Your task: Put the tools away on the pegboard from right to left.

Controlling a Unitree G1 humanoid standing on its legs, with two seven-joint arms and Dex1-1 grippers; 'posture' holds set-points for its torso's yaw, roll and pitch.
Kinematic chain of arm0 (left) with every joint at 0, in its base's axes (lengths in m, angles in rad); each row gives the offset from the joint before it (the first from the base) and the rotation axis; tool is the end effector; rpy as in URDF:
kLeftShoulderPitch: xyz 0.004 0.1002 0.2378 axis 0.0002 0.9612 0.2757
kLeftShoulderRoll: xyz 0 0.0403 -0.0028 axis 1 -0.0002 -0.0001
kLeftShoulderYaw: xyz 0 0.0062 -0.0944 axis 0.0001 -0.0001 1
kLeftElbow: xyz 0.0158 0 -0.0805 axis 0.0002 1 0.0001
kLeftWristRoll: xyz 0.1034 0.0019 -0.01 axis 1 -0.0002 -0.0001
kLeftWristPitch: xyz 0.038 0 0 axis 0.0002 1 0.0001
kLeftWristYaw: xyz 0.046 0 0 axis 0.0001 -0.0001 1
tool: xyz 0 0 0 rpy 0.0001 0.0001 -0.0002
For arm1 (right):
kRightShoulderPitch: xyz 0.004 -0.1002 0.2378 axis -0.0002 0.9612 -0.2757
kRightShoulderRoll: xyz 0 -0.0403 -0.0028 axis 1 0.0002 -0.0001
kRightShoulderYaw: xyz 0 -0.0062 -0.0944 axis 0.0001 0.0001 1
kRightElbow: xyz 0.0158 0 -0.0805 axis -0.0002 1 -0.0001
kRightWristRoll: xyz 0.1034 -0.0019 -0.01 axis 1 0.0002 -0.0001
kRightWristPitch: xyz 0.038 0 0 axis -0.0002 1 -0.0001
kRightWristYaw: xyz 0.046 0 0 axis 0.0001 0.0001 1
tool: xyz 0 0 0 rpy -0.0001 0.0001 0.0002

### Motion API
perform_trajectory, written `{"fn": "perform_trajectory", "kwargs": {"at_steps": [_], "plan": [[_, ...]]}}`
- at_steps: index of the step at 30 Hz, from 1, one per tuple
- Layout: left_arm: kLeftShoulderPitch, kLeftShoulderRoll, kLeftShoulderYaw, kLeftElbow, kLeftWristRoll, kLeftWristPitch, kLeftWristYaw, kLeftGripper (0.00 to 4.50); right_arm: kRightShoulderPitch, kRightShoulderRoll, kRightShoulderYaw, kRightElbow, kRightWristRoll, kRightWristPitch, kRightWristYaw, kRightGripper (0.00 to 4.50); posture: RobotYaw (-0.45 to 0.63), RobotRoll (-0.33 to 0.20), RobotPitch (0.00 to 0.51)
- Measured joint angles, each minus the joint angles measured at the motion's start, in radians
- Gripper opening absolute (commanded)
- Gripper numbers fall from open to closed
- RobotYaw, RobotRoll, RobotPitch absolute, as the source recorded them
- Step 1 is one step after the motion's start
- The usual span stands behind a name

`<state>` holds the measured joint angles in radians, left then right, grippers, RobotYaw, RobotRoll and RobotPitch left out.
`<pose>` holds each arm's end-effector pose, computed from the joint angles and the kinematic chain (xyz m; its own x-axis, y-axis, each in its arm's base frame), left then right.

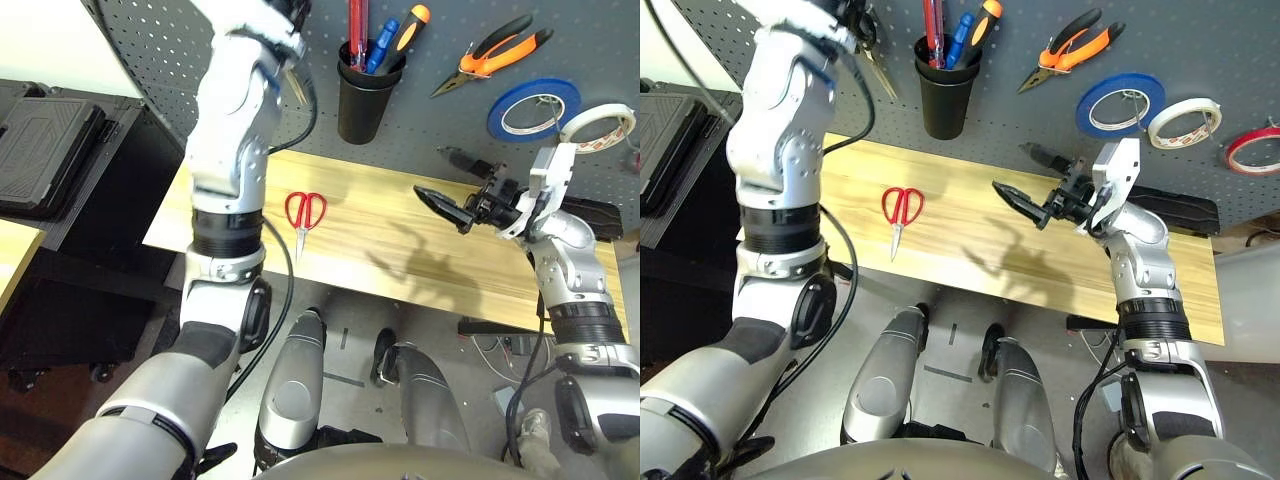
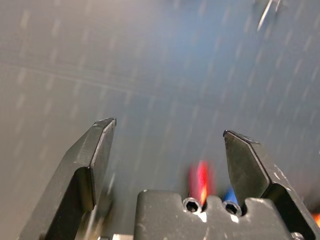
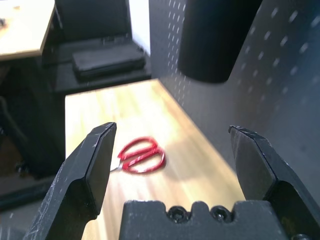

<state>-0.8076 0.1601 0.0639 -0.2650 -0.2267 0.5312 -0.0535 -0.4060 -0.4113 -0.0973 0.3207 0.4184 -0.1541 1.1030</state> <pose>0.2669 0.1268 0.2702 0.8296 -0.2766 0.4850 0.2820 0.9573 0.0635 0.2759 -0.2362 0.1210 0.5142 0.8393 0.1765 -0.8091 0.5430 -0.2249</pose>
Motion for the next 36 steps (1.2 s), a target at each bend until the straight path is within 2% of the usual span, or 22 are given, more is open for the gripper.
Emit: {"fn": "perform_trajectory", "kwargs": {"at_steps": [7, 14, 23, 36], "plan": [[0.254, 0.023, -0.029, -0.153, 0.014, 0.138, 0.012, 4.48, 0.019, 0.002, 0.054, 0.062, -0.098, -0.038, -0.040, 4.50, 0.35, 0.000, 0.288], [0.441, 0.008, -0.066, -0.122, 0.050, 0.159, 0.021, 4.48, 0.020, 0.010, 0.134, 0.123, -0.230, -0.038, -0.128, 4.50, 0.34, 0.000, 0.304], [0.471, -0.027, -0.060, 0.099, 0.090, 0.095, 0.032, 4.48, 0.029, 0.043, 0.218, 0.122, -0.342, 0.003, -0.236, 4.50, 0.33, 0.000, 0.330], [0.317, -0.024, -0.004, 0.566, 0.129, -0.027, 0.050, 4.48, 0.077, 0.096, 0.300, -0.029, -0.421, 0.160, -0.361, 4.50, 0.30, 0.000, 0.356]]}}
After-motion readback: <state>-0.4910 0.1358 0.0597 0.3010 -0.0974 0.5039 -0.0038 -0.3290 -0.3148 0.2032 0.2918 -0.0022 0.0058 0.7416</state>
